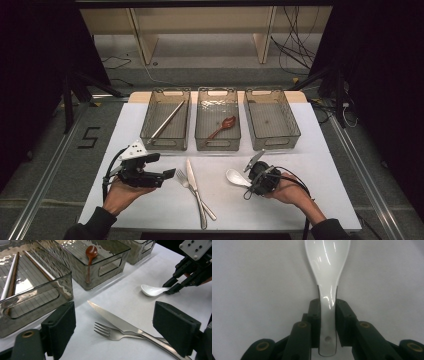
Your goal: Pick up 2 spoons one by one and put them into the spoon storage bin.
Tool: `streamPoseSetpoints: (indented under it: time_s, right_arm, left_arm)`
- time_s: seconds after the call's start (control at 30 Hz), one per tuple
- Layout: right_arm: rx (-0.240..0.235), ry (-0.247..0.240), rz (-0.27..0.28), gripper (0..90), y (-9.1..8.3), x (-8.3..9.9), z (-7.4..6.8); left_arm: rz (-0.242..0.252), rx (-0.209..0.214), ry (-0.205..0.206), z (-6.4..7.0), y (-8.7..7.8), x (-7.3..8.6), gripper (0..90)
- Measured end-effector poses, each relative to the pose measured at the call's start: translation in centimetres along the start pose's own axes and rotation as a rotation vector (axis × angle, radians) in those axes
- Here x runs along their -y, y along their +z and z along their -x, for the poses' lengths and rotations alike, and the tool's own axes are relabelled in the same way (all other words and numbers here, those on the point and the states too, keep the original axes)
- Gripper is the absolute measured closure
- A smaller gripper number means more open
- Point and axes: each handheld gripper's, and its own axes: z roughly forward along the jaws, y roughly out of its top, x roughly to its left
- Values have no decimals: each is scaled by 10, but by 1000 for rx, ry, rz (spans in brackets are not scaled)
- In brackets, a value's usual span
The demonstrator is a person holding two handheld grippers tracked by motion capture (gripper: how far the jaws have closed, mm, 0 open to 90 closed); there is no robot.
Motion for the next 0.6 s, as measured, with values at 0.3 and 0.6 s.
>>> streamPoseSetpoints:
  time_s: [0.3,0.6]
  right_arm:
    - [-25,19,5,771,-1,0,4]
    - [-65,69,68,772,-6,1,10]
  left_arm:
    - [7,-9,-1,0,-1,0,183]
    - [5,-10,-7,-2,-2,0,184]
